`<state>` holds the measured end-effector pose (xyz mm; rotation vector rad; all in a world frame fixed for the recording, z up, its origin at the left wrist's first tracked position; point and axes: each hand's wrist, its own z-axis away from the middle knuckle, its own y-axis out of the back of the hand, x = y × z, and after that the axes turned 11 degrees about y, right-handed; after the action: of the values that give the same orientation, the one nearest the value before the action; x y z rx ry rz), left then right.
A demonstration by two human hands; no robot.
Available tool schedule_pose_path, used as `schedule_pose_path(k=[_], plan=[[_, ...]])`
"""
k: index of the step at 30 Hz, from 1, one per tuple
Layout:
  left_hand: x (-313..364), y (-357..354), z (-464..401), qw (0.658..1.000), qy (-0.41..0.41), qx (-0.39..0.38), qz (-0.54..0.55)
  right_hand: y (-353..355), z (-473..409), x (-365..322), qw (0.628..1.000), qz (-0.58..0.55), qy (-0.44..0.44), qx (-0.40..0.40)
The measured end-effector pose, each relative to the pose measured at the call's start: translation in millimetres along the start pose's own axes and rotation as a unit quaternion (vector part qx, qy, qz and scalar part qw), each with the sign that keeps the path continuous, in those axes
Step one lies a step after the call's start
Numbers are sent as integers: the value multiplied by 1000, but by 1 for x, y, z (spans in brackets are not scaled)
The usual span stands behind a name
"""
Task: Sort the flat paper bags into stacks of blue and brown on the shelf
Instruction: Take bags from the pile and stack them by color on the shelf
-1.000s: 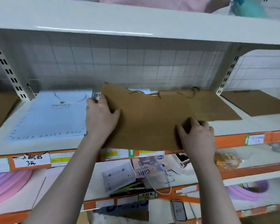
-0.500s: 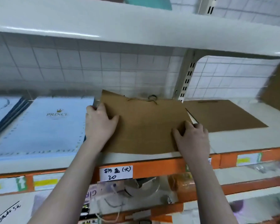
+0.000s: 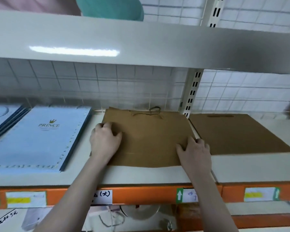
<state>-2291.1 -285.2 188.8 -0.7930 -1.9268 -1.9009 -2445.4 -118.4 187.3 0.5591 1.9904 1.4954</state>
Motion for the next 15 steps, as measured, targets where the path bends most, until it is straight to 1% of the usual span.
schedule_pose_path(k=[4, 9, 15], plan=[[6, -6, -8, 1000, -9, -12, -20, -7, -12, 2, 1000, -3, -18, -16], [4, -13, -23, 998, -12, -25, -51, -12, -24, -4, 999, 38, -5, -26], [-3, -19, -25, 997, -10, 1, -72, -21, -28, -10, 999, 52, -5, -8]])
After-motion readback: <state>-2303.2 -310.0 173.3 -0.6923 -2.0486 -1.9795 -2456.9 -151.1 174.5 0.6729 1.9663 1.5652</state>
